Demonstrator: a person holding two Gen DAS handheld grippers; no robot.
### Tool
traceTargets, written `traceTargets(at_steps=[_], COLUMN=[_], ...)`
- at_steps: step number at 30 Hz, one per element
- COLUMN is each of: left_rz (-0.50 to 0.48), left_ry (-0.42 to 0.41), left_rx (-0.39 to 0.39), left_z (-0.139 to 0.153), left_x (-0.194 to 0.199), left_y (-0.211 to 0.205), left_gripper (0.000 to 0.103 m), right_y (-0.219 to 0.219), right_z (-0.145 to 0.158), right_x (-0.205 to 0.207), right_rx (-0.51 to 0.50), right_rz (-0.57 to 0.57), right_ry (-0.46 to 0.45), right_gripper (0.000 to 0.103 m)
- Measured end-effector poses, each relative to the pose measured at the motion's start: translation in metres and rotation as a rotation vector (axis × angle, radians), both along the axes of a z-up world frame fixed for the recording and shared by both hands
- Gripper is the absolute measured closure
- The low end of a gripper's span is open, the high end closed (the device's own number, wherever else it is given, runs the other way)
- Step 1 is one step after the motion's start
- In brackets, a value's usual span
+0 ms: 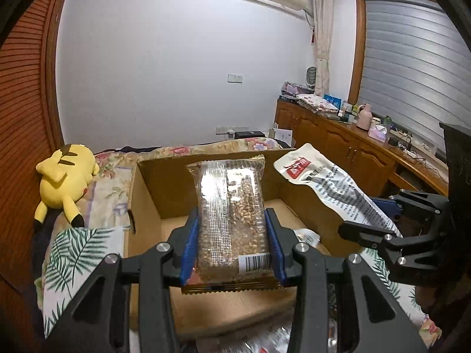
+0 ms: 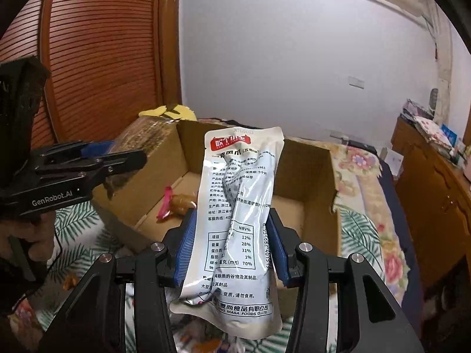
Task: Organize snacks
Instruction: 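Carry the granola pack and white pouch over the box and lower them, then open both tools to release the packs into the box and withdraw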
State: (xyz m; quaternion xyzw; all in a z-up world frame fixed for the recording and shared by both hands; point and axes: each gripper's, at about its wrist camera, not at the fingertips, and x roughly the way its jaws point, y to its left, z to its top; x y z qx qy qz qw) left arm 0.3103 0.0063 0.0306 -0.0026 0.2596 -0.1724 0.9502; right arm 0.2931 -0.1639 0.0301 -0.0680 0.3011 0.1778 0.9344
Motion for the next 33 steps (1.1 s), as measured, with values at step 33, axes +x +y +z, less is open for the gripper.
traceTargets(at_steps=[33], left_rz=[0.044], left_ry=[0.028], left_rx=[0.043], left_z=[-0.021], left_x=[0.031], left_y=[-0.005], left_gripper=[0.05], right_y=[0.012], right_z=[-0.038], right_x=[0.066], right_rx=[-0.018], right_rz=[0.004], right_ry=[0.083], right_gripper=[0.045])
